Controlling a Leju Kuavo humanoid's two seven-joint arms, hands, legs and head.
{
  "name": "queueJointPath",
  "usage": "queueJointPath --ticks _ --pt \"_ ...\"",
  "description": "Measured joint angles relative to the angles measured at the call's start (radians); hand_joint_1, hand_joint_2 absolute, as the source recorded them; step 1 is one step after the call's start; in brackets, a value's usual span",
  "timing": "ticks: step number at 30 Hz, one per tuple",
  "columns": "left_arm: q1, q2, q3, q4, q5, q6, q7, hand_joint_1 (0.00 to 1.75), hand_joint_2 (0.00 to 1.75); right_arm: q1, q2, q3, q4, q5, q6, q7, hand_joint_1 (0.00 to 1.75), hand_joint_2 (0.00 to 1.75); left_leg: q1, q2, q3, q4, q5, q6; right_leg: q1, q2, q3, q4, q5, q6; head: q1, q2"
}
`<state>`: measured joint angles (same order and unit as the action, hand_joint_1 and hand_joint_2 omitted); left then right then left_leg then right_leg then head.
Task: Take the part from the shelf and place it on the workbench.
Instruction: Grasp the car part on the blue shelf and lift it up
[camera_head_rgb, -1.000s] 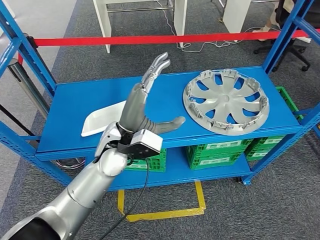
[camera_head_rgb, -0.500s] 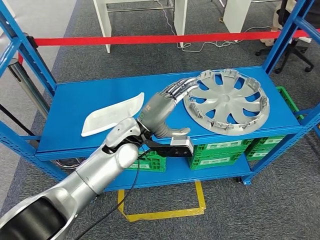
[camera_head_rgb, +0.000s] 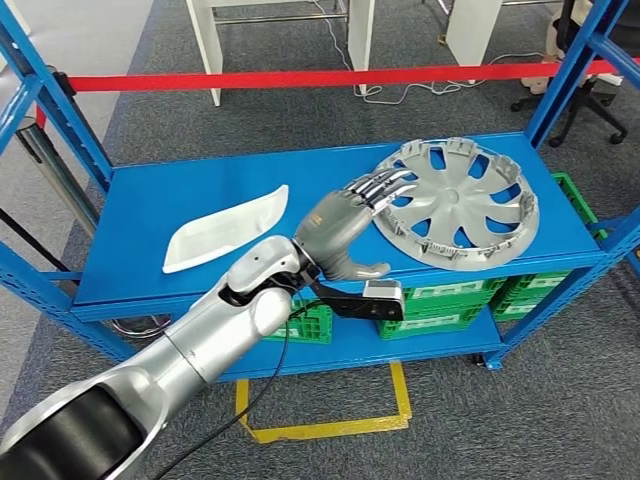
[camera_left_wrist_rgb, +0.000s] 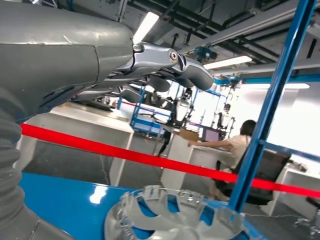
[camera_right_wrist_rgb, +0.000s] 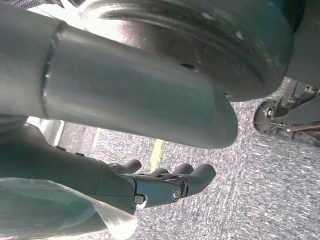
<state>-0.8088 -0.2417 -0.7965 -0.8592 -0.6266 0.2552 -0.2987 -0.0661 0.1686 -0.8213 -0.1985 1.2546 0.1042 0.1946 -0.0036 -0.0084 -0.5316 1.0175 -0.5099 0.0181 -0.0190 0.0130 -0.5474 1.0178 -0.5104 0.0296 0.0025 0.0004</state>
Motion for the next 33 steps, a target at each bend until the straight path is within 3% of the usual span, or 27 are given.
queueJointPath --ticks 14,25,33 --pt "-0.039 0.039 0.000 0.219 -0.034 0.003 0.044 0.00 1.75 0.000 -0.001 0.004 0.002 0.043 0.004 0.000 0.00 0.00 0.001 0.000 -0.001 0.000 0.001 0.000 0.000 0.000 -0.001 0.001 0.000 0.000 0.000 0.000" --pt "-0.041 0.057 0.026 0.272 -0.027 -0.009 0.057 0.00 1.75 -0.002 -0.008 0.008 0.002 0.045 0.014 -0.003 0.00 0.00 0.000 -0.001 -0.002 0.000 0.001 0.000 0.000 -0.001 -0.001 0.001 0.000 0.000 0.000 0.000" --pt "-0.061 0.057 0.051 0.342 -0.056 0.008 0.146 0.00 1.75 -0.001 -0.008 0.008 0.002 0.045 0.013 0.002 0.00 0.00 0.000 -0.001 -0.002 0.000 0.001 0.000 0.000 -0.001 -0.001 0.001 0.001 0.000 0.000 0.000"
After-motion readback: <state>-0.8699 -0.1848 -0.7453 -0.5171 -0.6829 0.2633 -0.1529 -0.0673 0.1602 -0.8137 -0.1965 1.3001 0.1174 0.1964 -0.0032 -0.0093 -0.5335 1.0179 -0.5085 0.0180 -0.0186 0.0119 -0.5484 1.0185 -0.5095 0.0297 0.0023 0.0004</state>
